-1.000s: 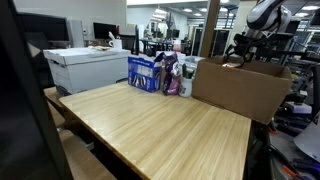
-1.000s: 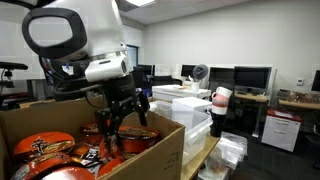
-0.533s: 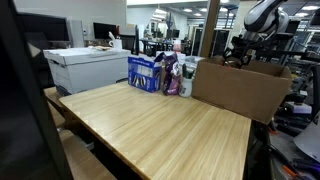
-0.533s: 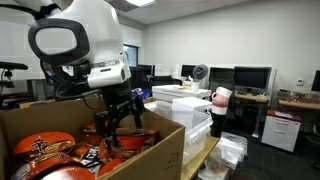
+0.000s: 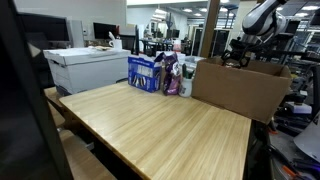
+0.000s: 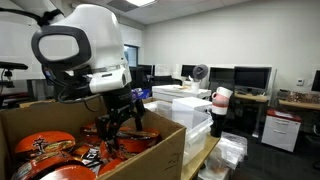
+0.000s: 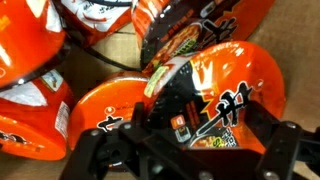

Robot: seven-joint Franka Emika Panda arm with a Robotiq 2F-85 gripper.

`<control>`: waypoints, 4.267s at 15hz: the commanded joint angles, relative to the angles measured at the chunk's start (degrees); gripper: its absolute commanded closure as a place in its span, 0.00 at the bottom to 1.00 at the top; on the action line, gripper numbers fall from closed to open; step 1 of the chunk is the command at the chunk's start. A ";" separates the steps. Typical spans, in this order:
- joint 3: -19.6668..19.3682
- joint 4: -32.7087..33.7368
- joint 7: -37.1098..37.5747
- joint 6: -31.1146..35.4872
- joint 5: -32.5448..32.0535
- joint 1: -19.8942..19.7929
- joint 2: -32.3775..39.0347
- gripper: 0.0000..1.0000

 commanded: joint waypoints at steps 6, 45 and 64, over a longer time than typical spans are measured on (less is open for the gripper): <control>-0.10 -0.52 13.36 6.67 -9.62 -0.97 2.45 0.00; 3.01 -1.06 17.32 -11.05 -18.38 -2.70 -12.53 0.98; -0.63 -7.93 13.95 5.41 -11.14 -3.83 -11.52 0.00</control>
